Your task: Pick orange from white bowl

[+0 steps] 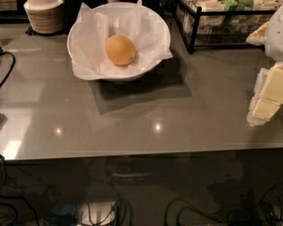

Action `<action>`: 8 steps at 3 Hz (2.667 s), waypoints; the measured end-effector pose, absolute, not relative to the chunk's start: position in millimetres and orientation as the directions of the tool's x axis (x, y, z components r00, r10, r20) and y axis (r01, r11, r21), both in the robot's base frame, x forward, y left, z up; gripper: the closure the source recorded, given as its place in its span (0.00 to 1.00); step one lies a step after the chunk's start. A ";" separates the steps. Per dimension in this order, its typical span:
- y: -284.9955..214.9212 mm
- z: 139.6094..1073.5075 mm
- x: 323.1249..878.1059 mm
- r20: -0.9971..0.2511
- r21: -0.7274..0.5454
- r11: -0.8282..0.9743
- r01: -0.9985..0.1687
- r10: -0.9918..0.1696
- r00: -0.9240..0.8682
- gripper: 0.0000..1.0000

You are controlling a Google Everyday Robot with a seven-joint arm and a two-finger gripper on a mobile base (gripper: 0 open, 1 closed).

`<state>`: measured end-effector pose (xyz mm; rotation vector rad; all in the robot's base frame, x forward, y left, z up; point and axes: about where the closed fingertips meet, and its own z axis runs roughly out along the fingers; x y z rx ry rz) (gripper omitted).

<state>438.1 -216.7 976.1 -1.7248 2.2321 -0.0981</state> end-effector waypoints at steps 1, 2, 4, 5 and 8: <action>-216.5 976.2 438.2 -0.207 -0.246 0.269 -0.931 -0.953 -0.221 0.00; -212.4 978.0 441.1 -0.211 -0.253 0.259 -0.932 -0.955 -0.208 0.00; -163.2 989.6 471.6 -0.307 -0.243 0.123 -0.962 -0.951 -0.045 0.00; -128.6 998.8 491.8 -0.346 -0.247 0.029 -0.969 -0.936 0.060 0.00; -38.4 998.8 555.7 -0.438 -0.205 -0.079 -0.976 -0.884 0.164 0.00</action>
Offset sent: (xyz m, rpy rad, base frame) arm 0.0093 0.0128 0.0005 0.0066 -0.0060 0.0413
